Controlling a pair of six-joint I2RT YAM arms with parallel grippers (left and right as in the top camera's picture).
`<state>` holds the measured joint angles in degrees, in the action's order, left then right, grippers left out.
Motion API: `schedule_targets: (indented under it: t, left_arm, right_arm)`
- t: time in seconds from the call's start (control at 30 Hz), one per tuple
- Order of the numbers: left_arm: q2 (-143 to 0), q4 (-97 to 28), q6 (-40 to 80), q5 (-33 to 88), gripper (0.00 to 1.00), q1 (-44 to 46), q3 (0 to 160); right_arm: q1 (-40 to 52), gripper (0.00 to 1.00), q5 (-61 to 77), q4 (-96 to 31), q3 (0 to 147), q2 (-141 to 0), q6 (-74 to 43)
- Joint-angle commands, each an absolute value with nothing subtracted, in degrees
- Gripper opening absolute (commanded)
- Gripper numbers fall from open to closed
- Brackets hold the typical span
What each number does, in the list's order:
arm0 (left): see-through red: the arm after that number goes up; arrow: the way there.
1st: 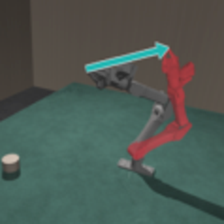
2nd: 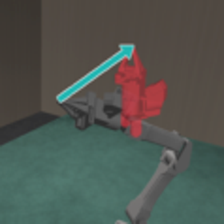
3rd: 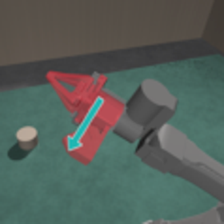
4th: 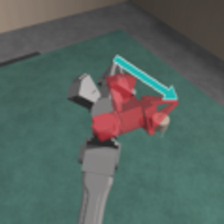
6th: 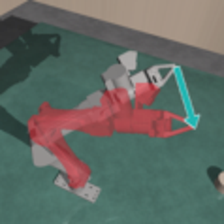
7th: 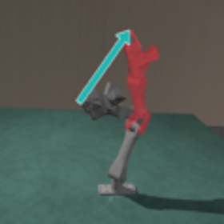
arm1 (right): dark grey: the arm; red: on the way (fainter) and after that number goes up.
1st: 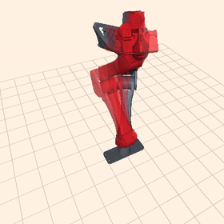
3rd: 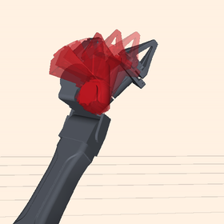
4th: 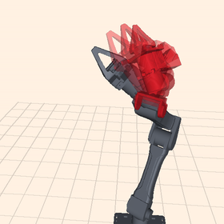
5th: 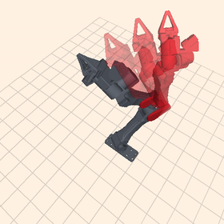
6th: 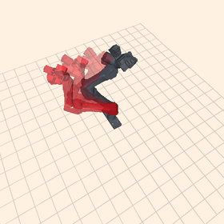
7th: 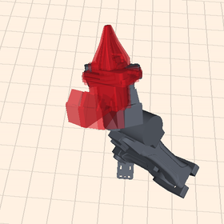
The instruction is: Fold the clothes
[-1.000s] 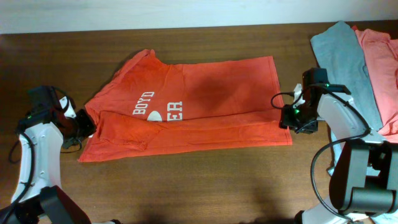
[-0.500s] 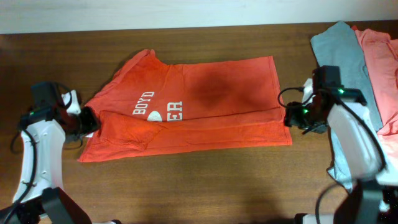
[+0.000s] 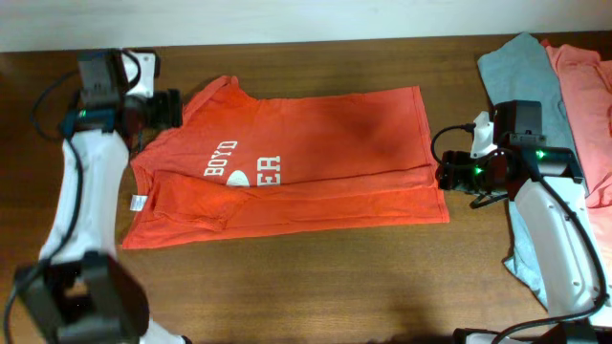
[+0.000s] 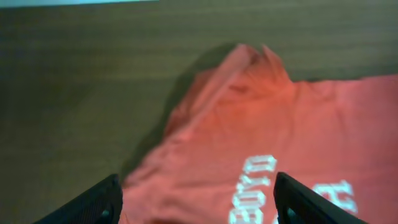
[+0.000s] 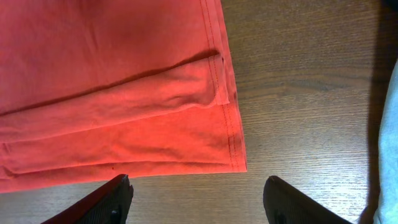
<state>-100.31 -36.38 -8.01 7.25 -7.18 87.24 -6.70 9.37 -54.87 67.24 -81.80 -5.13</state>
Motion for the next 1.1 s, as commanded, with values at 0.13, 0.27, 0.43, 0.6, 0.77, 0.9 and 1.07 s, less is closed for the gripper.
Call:
schedule_targets:
  t: [0.13,0.27,0.43,0.6,0.77,0.9,1.07]
  left_arm:
    - [-117.43,-36.64,-14.39,5.76,0.76,-7.01,98.26]
    - [-121.64,-35.97,-16.62,5.78,0.72,-6.70,98.91]
    - [-125.14,-33.17,-16.62,6.17,0.69,-6.48,98.89]
    - [-126.93,-30.11,-16.60,6.17,0.63,-6.46,98.89]
    - [-127.90,-28.71,-16.60,6.20,0.60,-6.39,98.89]
    - [-129.47,-28.56,-16.58,6.35,0.60,-6.13,98.89]
    - [-130.52,-27.38,-16.60,6.37,0.60,-5.50,98.89]
  right_arm:
    - [-6.39,0.73,10.09,-54.83,67.83,-81.36,-4.49]
    - [-6.39,0.72,10.11,-54.63,67.83,-81.36,-4.49]
    - [-6.37,0.73,10.11,-54.39,67.83,-81.69,-4.51]
    - [-6.39,0.72,10.11,-54.46,67.83,-82.02,-4.54]
    - [-6.39,0.72,10.09,-54.41,67.83,-82.02,-4.54]
    - [-6.39,0.72,10.09,-54.41,67.83,-82.02,-4.54]
    - [-6.39,0.72,10.09,-54.33,67.83,-82.02,-4.54]
